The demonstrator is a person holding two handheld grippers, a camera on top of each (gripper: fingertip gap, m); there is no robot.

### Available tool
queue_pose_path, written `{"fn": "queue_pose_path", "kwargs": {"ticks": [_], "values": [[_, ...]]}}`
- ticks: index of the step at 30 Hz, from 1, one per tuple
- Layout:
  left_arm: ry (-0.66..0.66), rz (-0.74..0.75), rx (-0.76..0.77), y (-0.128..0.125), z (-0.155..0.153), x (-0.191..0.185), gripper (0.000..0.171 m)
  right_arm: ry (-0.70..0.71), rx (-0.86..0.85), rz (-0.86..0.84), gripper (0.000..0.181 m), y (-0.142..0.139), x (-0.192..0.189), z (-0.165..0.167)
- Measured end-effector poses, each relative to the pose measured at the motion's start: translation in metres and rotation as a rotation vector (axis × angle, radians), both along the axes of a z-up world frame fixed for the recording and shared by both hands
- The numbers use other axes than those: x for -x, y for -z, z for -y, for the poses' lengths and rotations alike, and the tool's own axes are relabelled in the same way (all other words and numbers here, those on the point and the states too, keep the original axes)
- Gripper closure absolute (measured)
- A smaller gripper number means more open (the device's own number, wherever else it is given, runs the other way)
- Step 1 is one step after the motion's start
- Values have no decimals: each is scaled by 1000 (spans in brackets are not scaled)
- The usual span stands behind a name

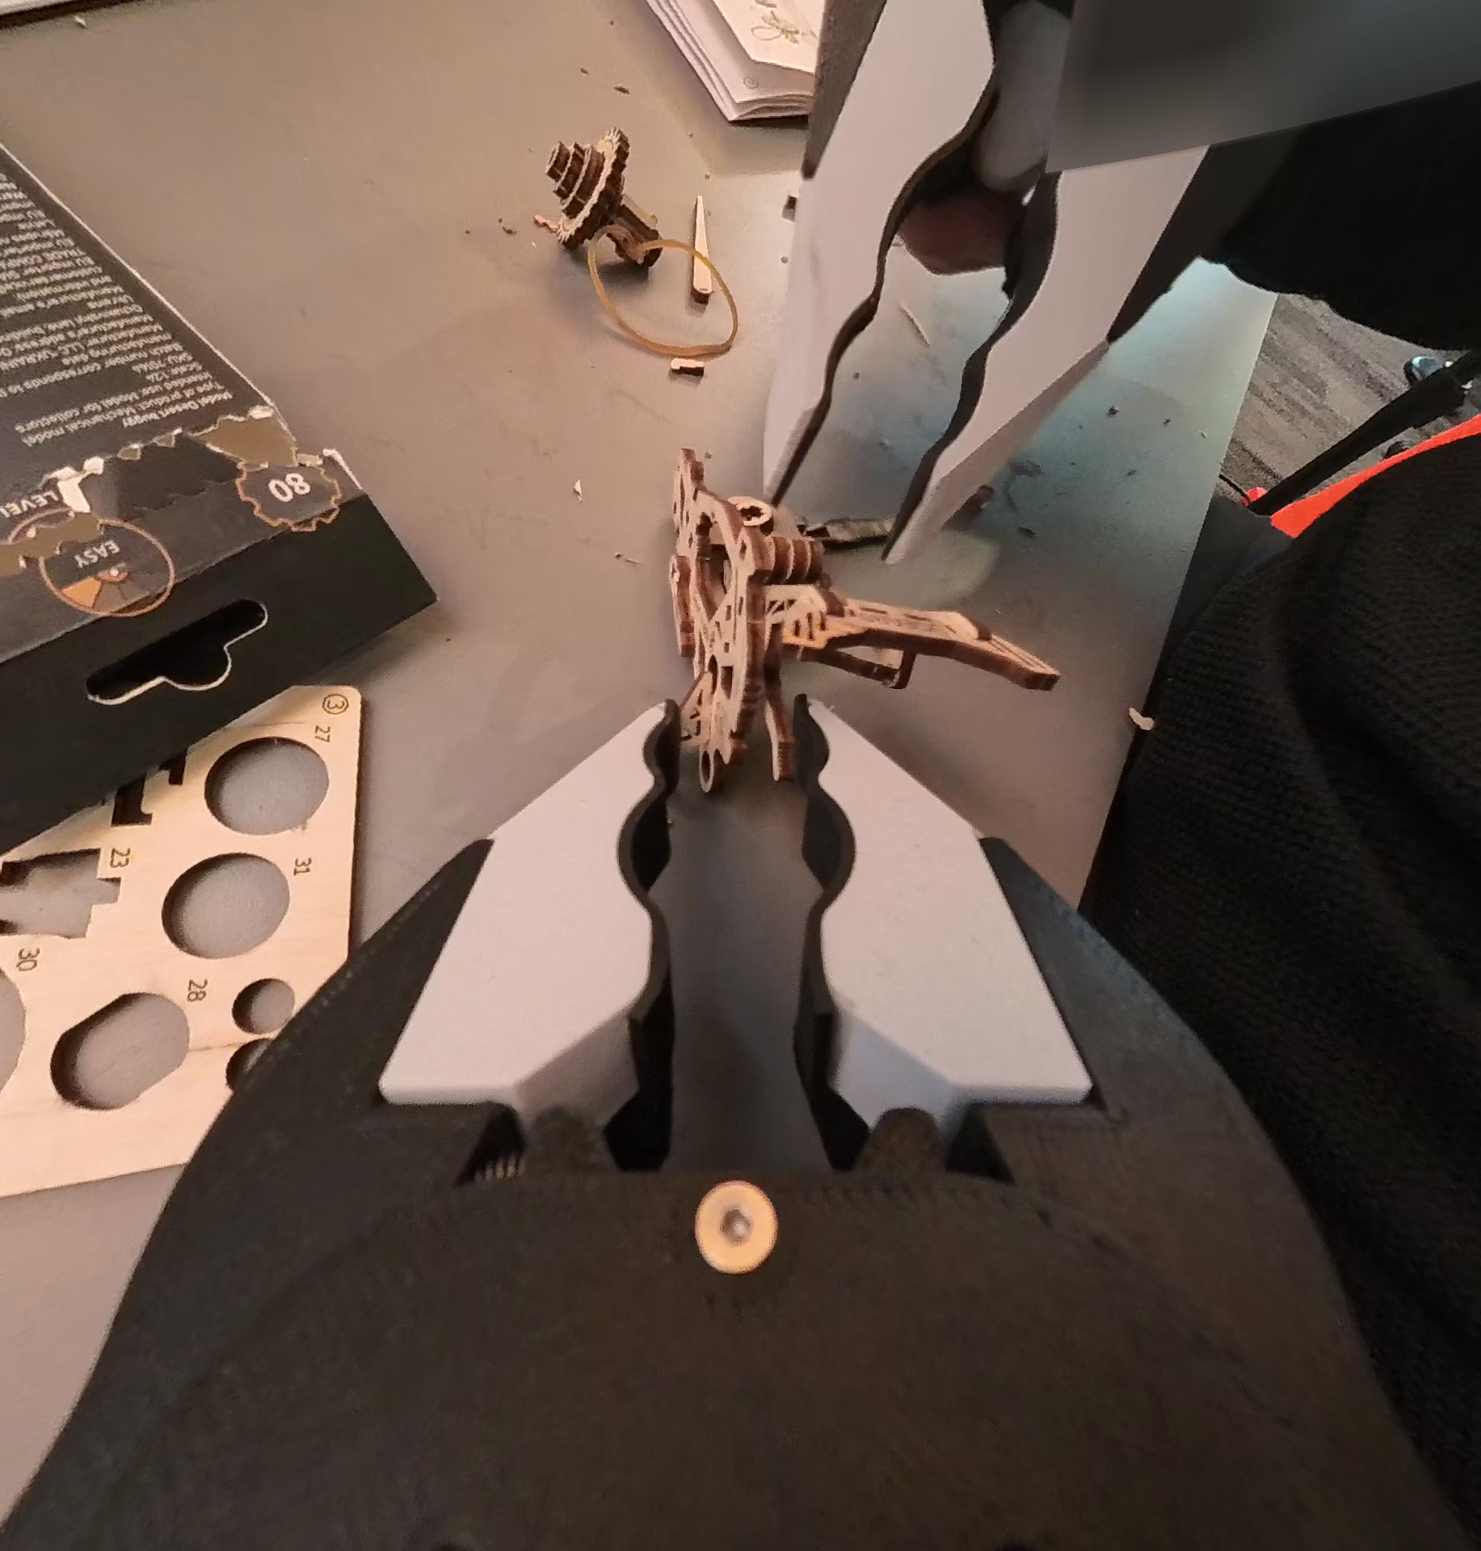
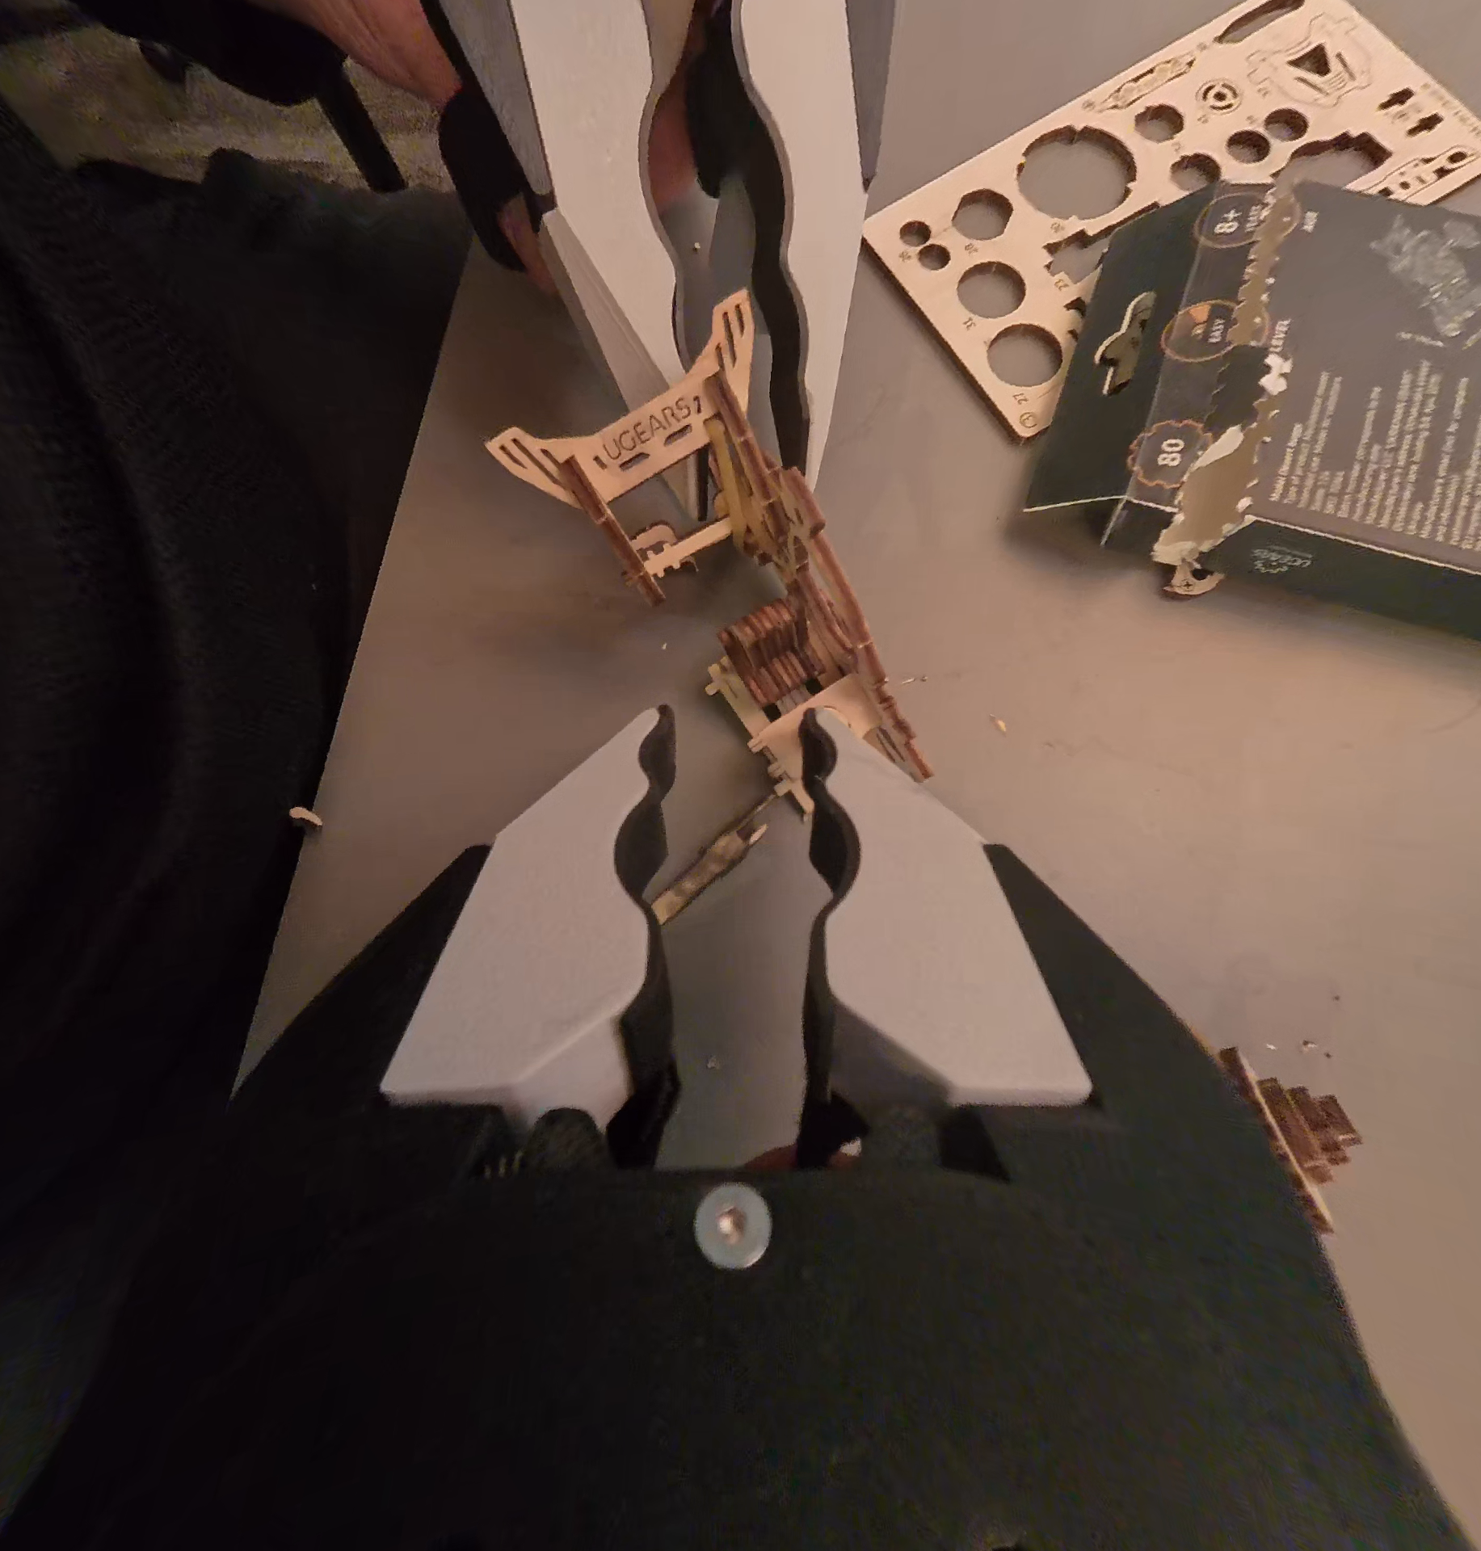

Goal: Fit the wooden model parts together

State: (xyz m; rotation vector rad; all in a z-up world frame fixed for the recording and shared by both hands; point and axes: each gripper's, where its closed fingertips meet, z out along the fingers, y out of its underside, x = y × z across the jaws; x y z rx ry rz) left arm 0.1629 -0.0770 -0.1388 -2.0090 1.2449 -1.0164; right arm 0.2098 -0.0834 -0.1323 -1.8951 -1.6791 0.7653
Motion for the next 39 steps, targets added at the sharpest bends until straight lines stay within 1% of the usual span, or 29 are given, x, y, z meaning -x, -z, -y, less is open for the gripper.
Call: {"fn": "queue_pose_path", "kwargs": {"ticks": [9,15,20,27,34,39], "values": [[-2,-1,-2,0,0,0,147,-4,3,11,156,8,1,5],[-1,0,-1,0,0,0,147,11,16,-12,155,6,0,5],[1,-1,-2,0,0,0,147,42,1,-65,155,-3,2,-1],[0,-1,-2,0,0,0,147,32,17,-38,157,7,2,5],[0,-1,-2,0,0,0,147,54,9,-71,155,0,3,2],[1,-2,-4,0,0,0,147,70,13,-75,157,4,2,1]]}}
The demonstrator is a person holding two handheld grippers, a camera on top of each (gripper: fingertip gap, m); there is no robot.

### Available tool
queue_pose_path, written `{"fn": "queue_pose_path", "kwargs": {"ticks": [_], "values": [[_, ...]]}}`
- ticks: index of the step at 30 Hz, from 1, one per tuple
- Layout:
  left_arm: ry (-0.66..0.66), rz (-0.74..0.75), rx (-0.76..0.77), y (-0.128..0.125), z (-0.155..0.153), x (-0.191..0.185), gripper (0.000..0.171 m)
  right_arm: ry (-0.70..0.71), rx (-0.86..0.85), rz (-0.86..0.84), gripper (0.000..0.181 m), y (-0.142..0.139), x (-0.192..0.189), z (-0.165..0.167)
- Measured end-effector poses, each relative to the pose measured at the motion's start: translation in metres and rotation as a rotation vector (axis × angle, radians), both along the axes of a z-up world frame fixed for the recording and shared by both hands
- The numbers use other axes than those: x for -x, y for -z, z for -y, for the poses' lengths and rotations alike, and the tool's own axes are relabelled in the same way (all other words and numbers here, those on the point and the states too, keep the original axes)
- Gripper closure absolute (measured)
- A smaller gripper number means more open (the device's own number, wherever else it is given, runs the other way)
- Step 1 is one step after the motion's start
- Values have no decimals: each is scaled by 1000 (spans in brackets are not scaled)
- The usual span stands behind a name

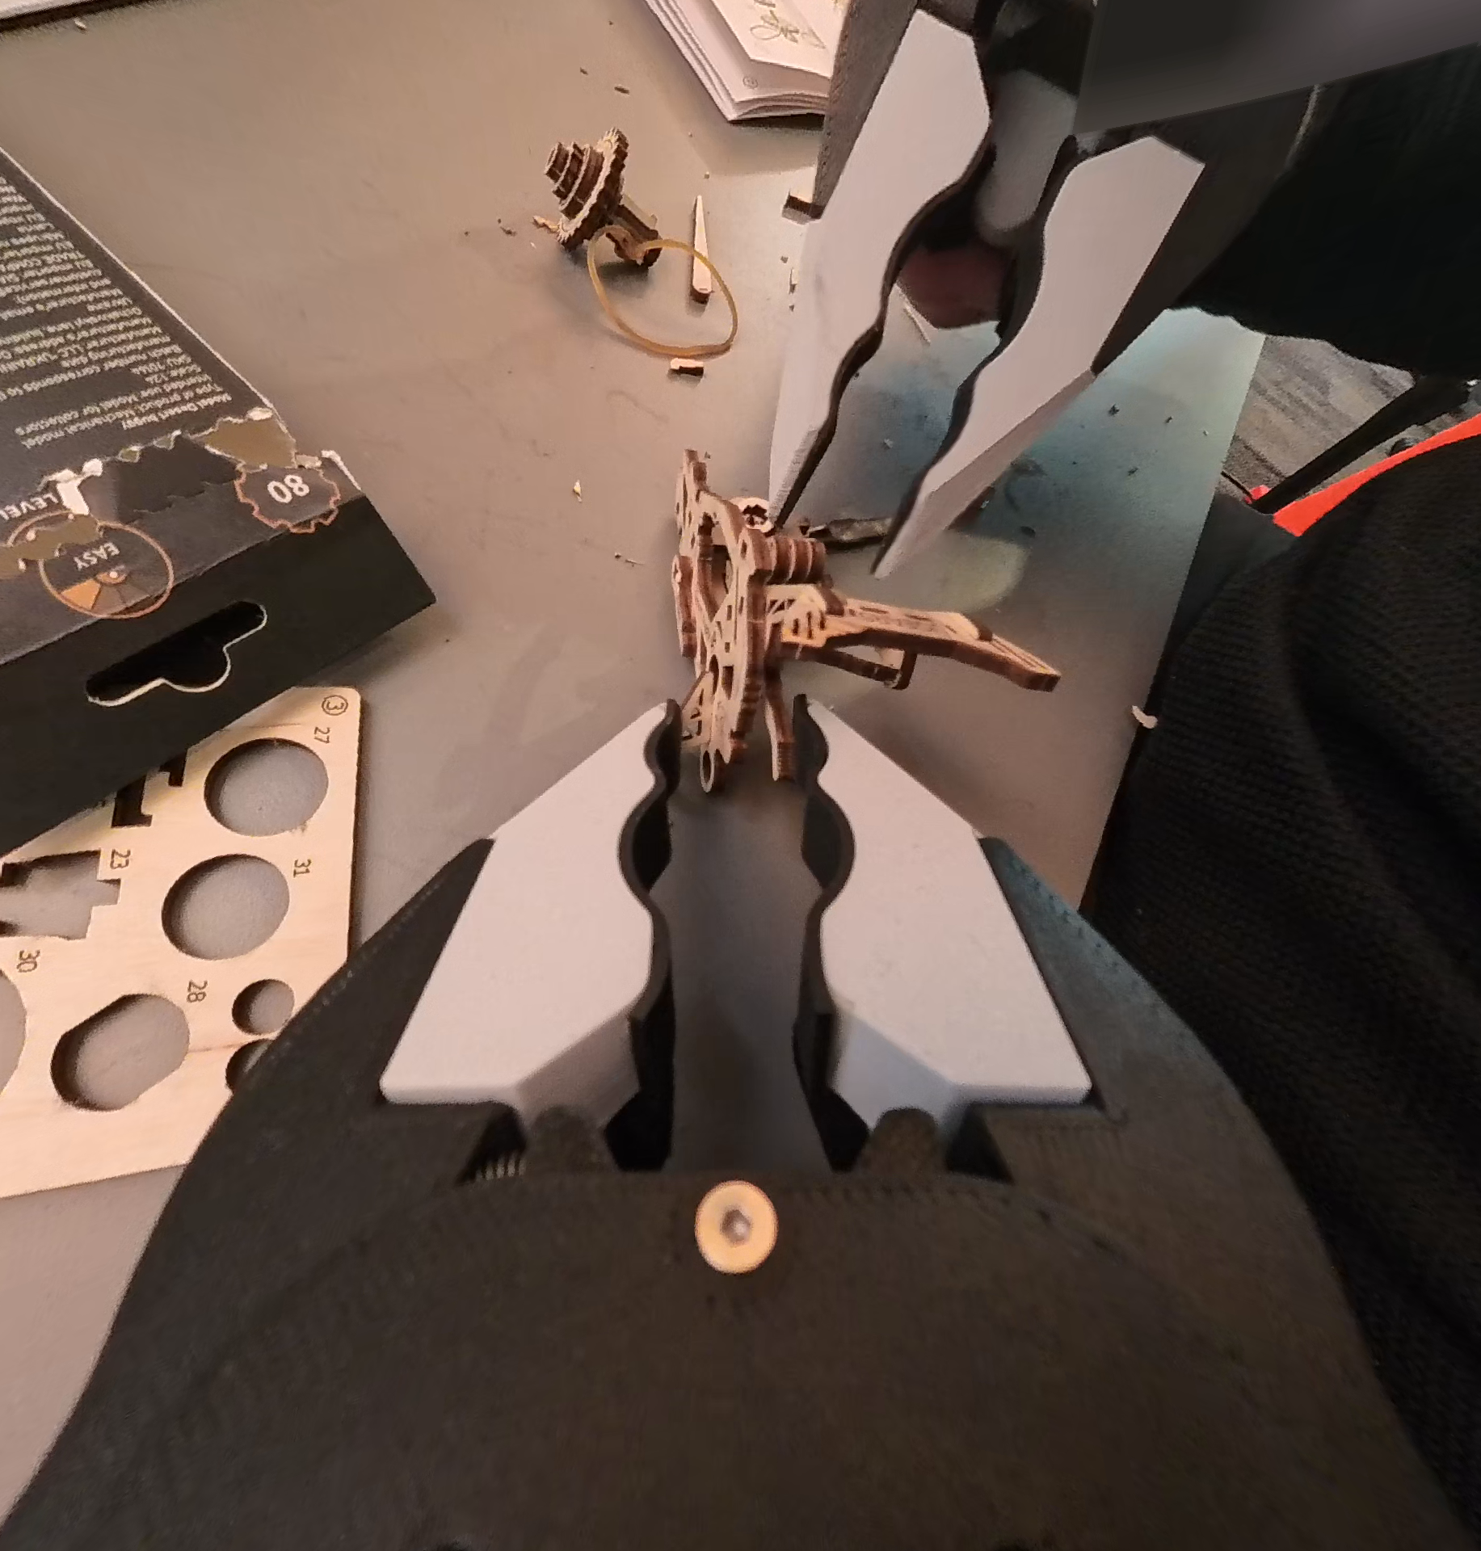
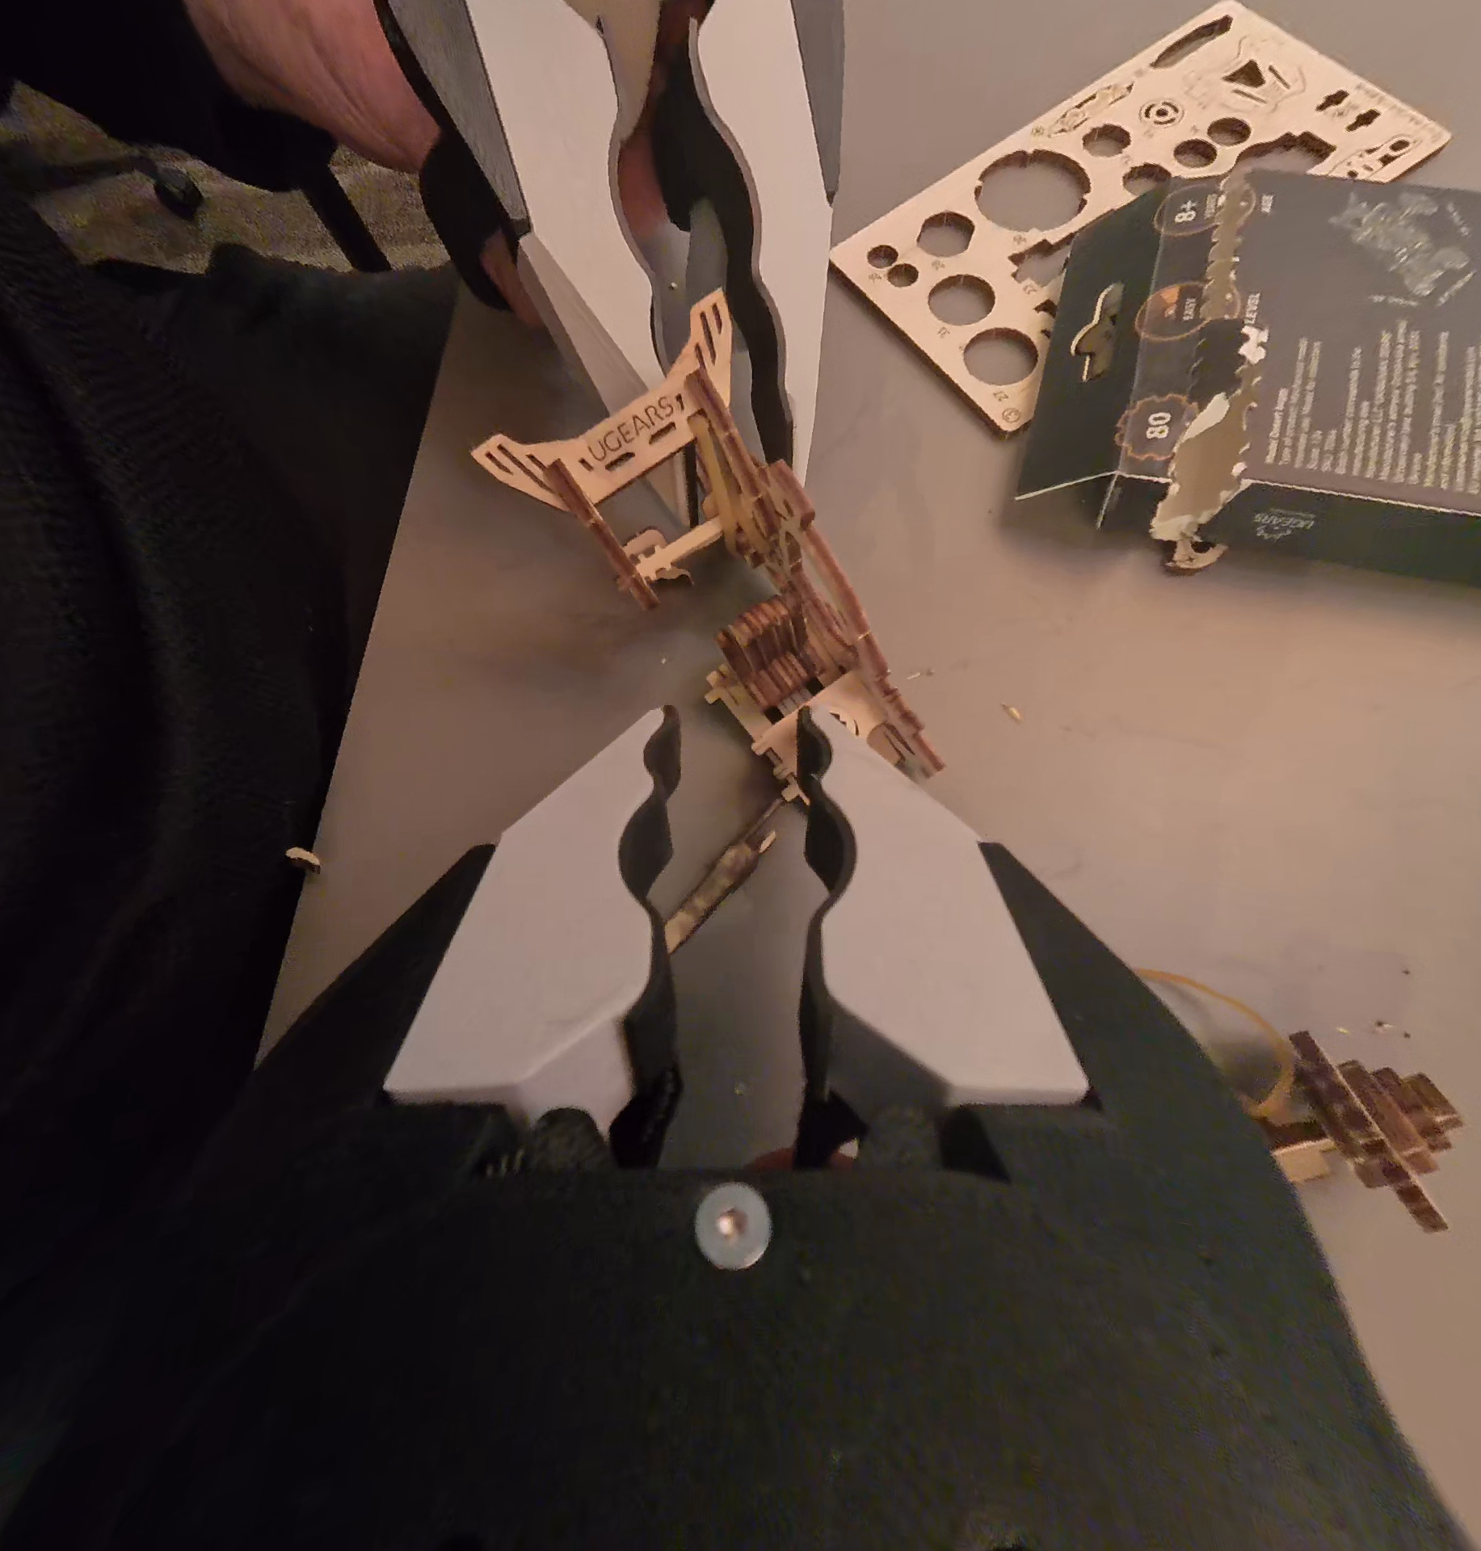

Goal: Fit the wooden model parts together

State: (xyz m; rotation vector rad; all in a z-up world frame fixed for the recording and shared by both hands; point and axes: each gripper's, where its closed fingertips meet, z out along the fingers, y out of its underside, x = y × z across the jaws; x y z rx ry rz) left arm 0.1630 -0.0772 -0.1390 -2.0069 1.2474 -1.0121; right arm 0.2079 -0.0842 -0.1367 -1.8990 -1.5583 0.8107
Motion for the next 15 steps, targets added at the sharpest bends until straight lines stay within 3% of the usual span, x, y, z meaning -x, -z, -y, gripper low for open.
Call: {"fn": "queue_pose_path", "kwargs": {"ticks": [7,10,13,15], "values": [[0,-1,-2,0,0,0,147,29,34,-30,161,0,0,-2],[2,-1,-3,0,0,0,148,51,29,-92,157,-12,1,-5],[2,-1,-2,0,0,0,148,87,-67,-123,179,-27,-2,-15],[2,-1,-2,0,0,0,148,98,-89,-91,181,-20,-4,-17]]}}
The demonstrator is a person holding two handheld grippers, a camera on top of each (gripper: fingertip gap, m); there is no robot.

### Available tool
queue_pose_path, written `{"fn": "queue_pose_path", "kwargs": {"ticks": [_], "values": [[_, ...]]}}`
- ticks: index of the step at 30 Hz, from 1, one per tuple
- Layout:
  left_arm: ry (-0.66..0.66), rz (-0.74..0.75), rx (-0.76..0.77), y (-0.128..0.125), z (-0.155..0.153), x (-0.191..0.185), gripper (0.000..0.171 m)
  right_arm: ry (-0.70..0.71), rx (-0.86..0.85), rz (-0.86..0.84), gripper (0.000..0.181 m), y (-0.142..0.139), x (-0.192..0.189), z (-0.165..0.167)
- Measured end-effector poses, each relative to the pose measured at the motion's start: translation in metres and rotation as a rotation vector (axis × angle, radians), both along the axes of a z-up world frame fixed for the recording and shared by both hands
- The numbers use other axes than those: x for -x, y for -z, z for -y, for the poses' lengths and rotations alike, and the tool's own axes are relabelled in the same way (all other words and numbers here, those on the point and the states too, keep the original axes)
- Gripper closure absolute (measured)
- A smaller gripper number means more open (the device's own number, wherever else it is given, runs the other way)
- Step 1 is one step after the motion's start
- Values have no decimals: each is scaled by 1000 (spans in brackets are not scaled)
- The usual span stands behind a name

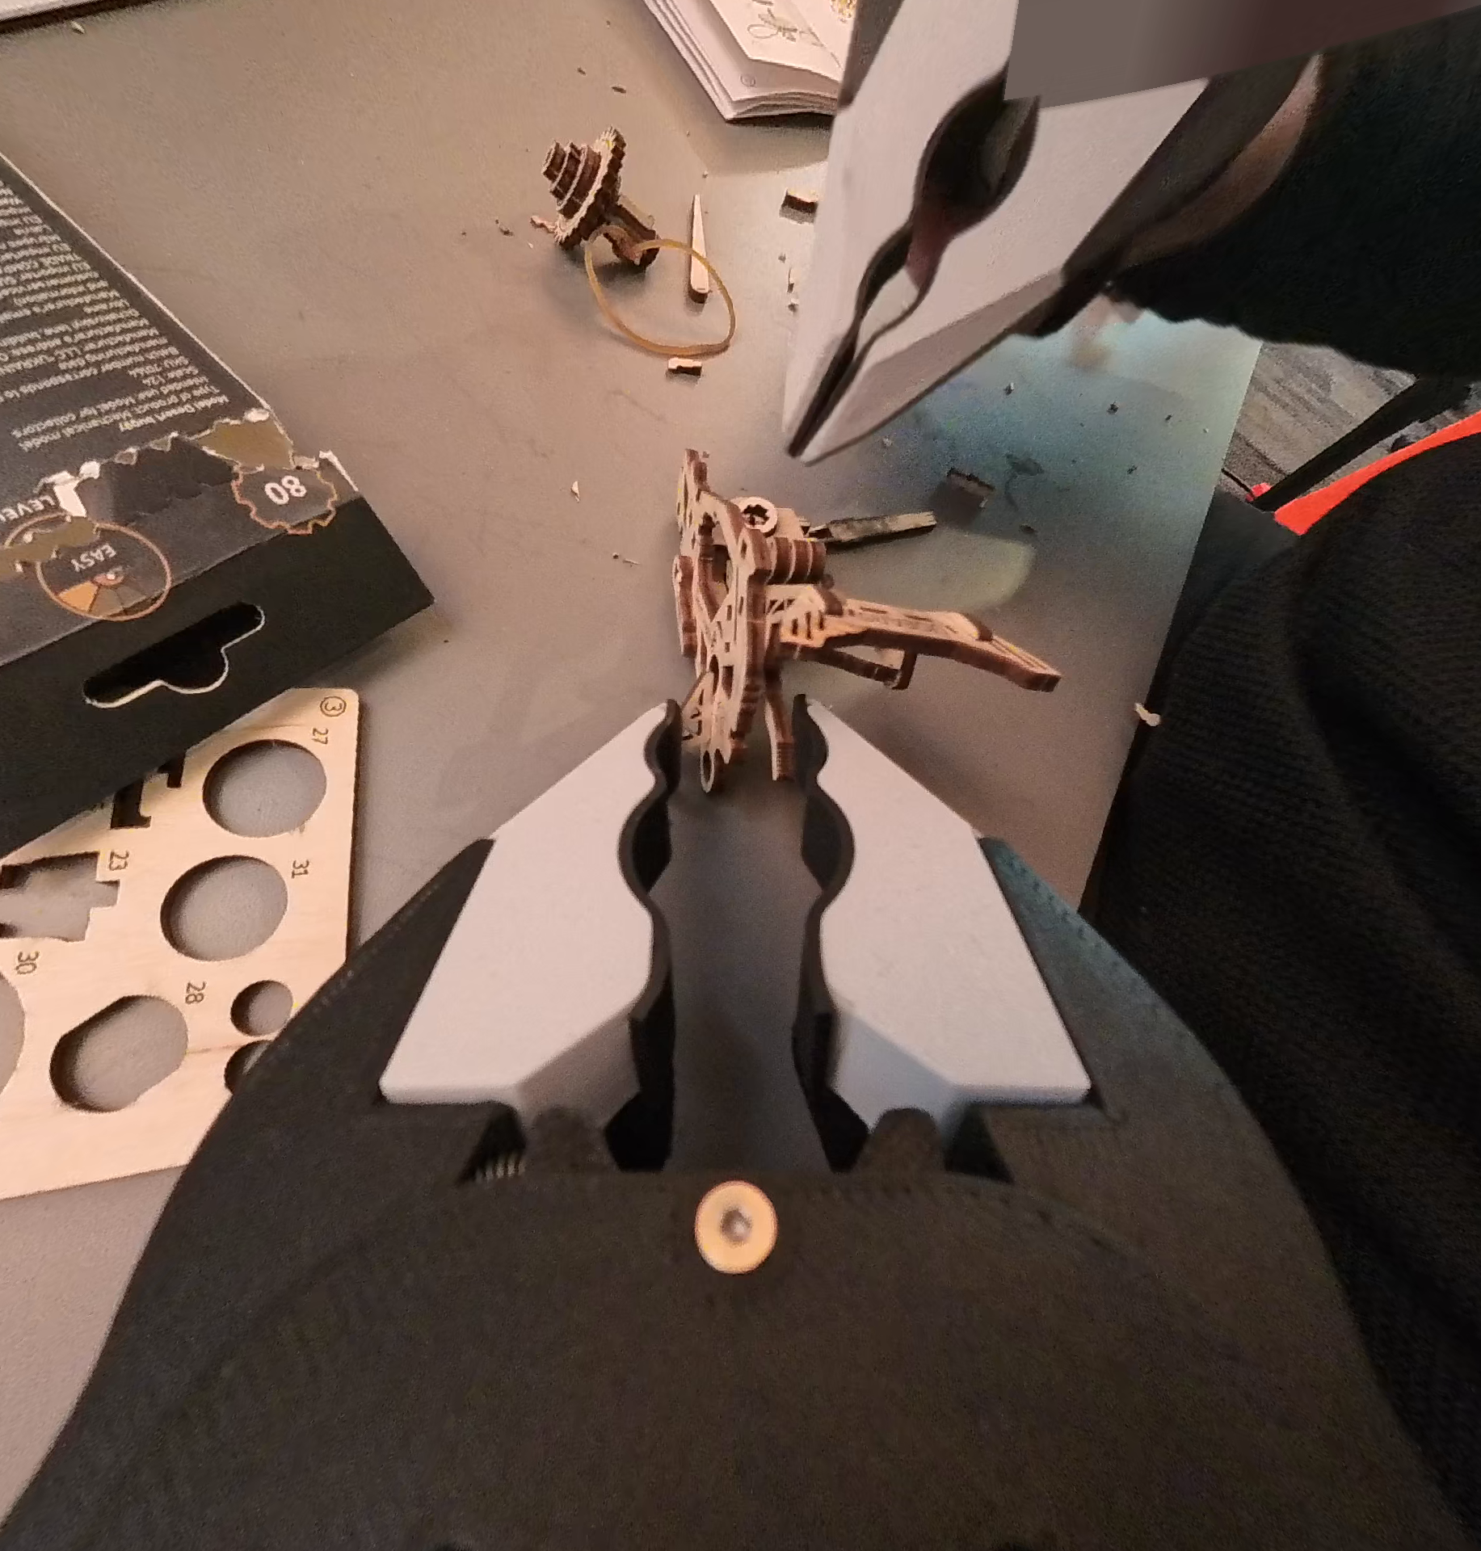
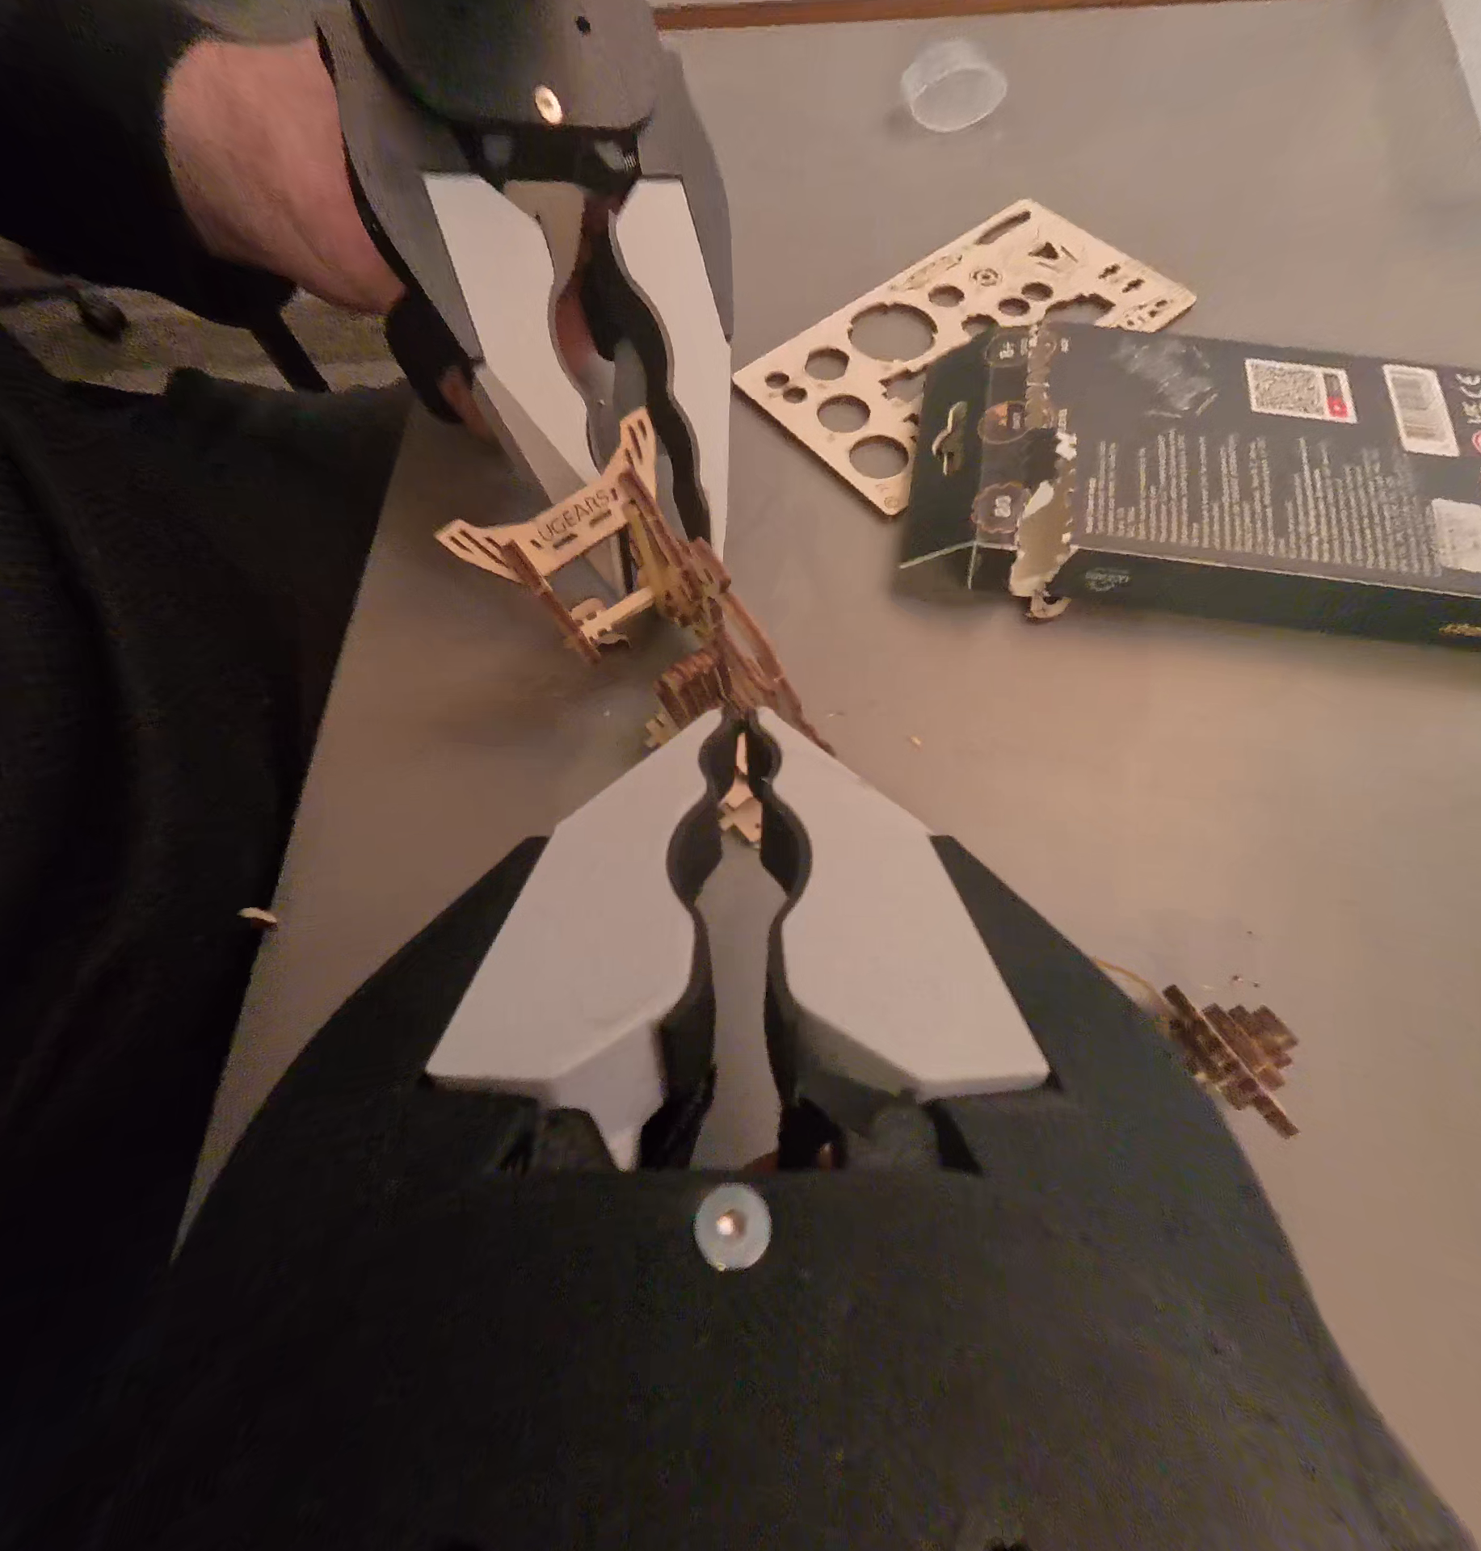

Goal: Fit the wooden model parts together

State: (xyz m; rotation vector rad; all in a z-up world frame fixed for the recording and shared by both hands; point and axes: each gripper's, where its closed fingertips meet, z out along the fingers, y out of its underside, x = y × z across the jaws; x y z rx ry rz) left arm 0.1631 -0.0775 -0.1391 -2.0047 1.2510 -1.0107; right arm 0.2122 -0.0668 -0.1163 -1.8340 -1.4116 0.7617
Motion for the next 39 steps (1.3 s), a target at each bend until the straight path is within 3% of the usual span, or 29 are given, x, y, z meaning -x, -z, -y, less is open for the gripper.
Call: {"fn": "queue_pose_path", "kwargs": {"ticks": [3,5,8,15,39], "values": [[-2,1,1,0,0,0,148,18,-17,99,181,25,-3,0],[13,2,2,0,2,0,157,17,-12,78,181,18,-2,1],[16,-3,-3,0,3,-1,157,43,-23,33,181,5,-1,-6],[14,-2,0,0,2,-1,158,25,27,74,181,23,-2,3],[10,-8,-16,0,2,-3,159,75,115,-24,181,23,-3,12]]}}
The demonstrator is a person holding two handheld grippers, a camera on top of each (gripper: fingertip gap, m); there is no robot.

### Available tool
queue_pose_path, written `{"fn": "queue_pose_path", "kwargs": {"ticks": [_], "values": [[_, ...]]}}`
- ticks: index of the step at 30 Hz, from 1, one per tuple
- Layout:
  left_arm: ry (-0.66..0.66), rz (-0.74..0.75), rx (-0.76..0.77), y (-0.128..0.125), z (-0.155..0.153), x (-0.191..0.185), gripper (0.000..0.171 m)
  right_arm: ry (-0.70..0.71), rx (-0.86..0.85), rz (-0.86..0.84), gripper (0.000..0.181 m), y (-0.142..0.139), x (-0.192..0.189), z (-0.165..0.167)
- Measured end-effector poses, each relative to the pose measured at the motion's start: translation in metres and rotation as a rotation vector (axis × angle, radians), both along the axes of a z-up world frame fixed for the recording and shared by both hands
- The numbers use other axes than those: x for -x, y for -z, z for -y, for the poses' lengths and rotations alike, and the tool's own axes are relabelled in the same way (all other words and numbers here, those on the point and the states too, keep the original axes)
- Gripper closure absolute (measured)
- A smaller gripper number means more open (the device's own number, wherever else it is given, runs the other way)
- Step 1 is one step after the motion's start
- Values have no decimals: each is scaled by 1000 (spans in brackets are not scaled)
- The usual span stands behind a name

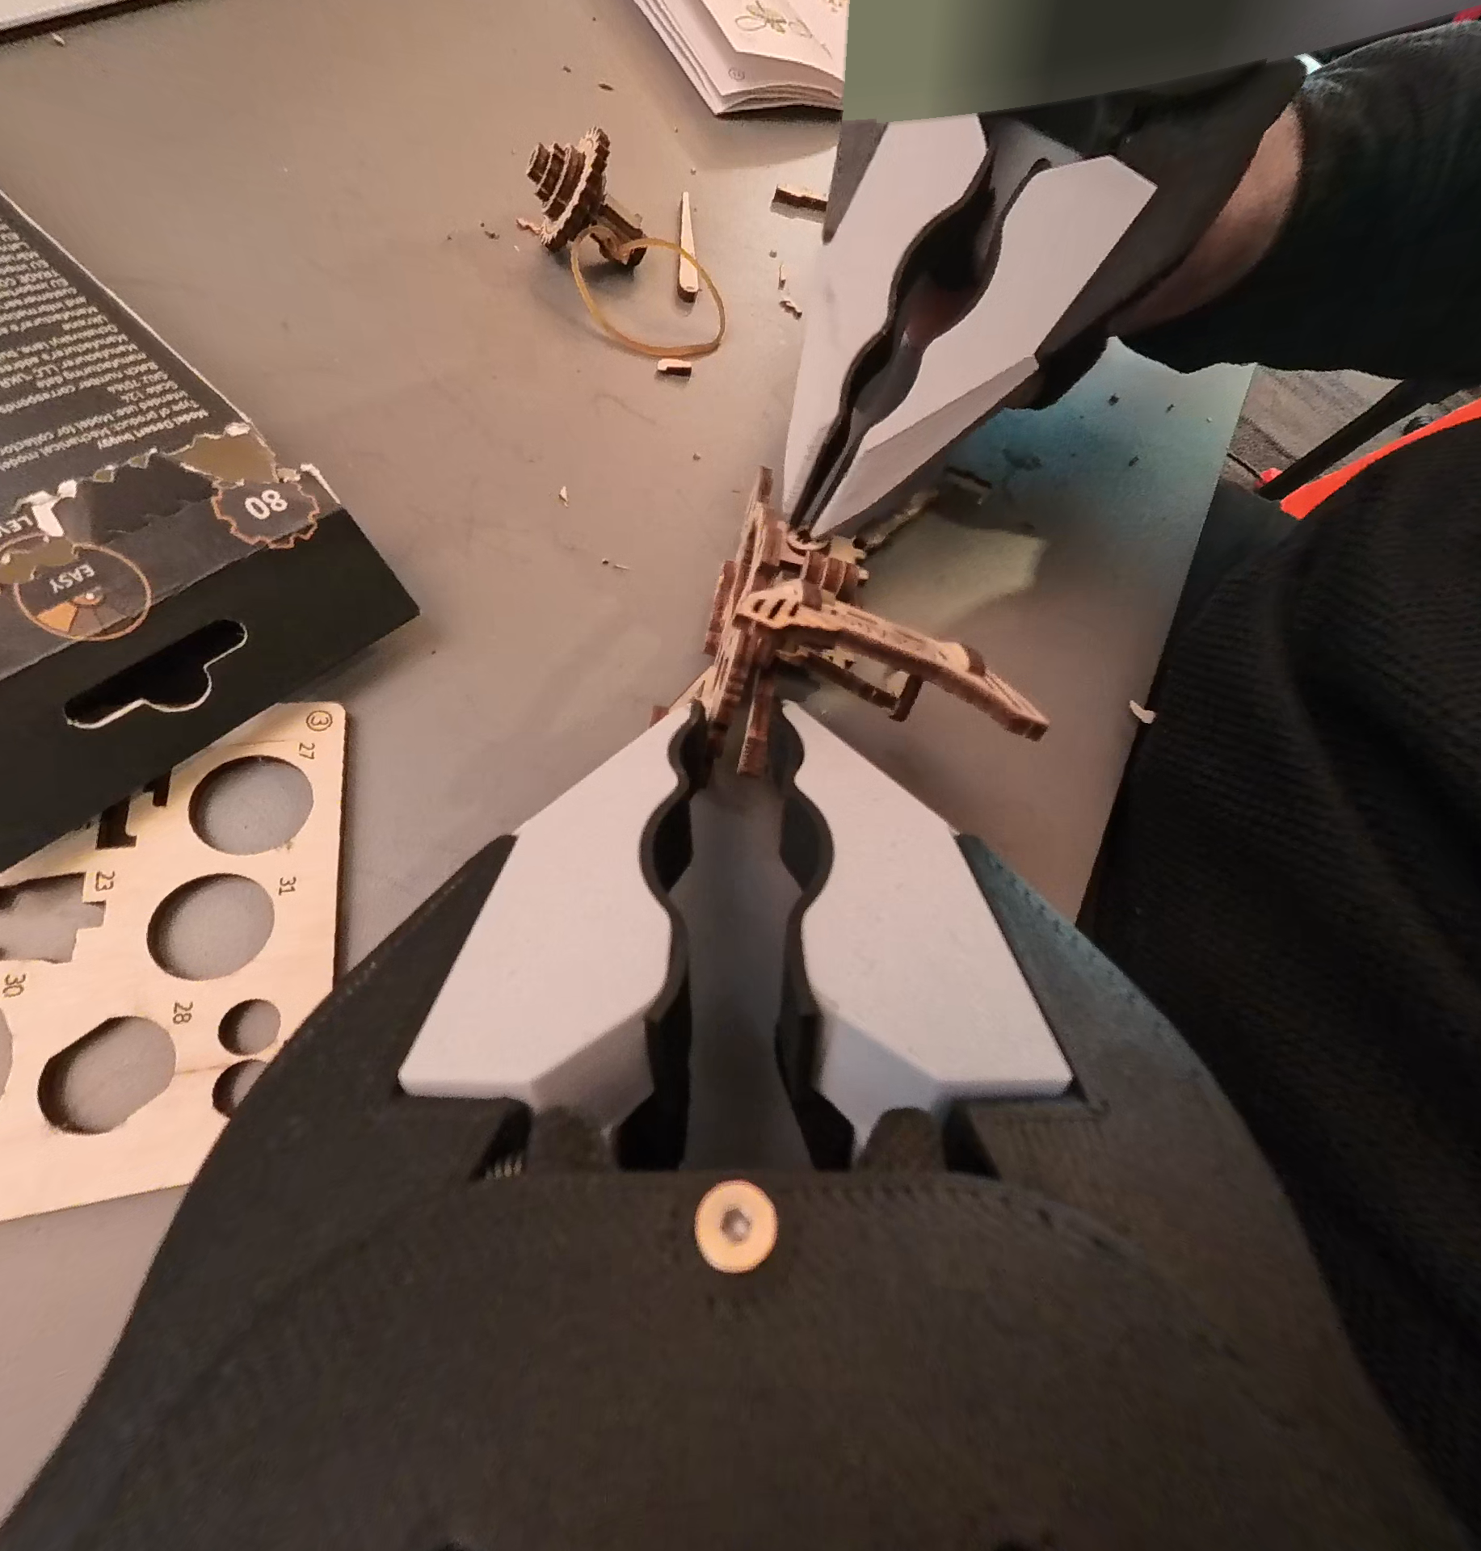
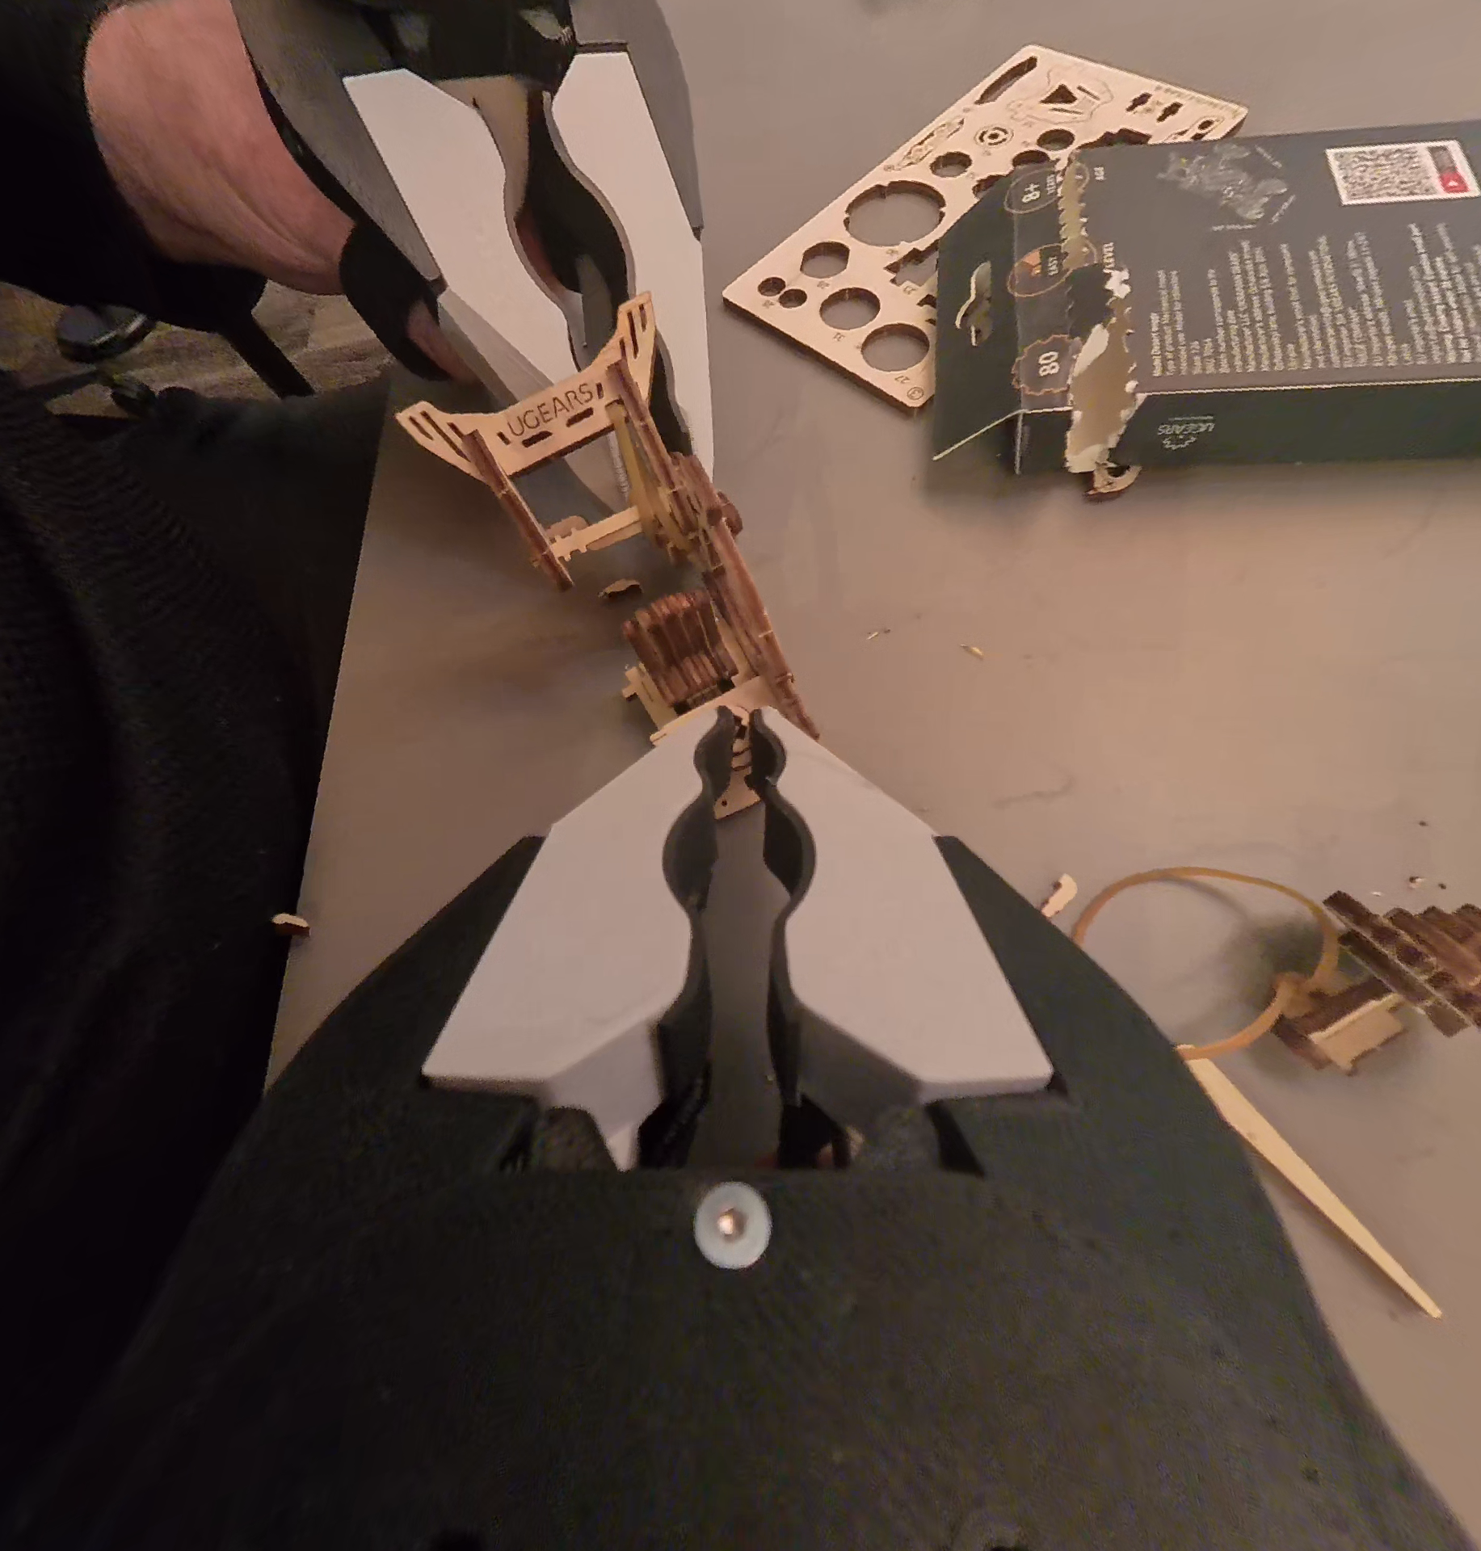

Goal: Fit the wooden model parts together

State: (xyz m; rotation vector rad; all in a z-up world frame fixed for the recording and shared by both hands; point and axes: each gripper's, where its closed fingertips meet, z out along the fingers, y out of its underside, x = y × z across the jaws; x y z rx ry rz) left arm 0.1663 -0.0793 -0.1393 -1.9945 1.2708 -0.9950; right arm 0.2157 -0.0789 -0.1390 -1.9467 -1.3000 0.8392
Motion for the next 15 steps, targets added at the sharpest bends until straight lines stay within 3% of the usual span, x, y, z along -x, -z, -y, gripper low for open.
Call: {"fn": "queue_pose_path", "kwargs": {"ticks": [9,15], "values": [[2,-1,-4,0,1,0,160,-6,40,-7,170,1,0,3],[2,1,-2,0,0,0,160,0,34,-4,175,1,0,3]]}}
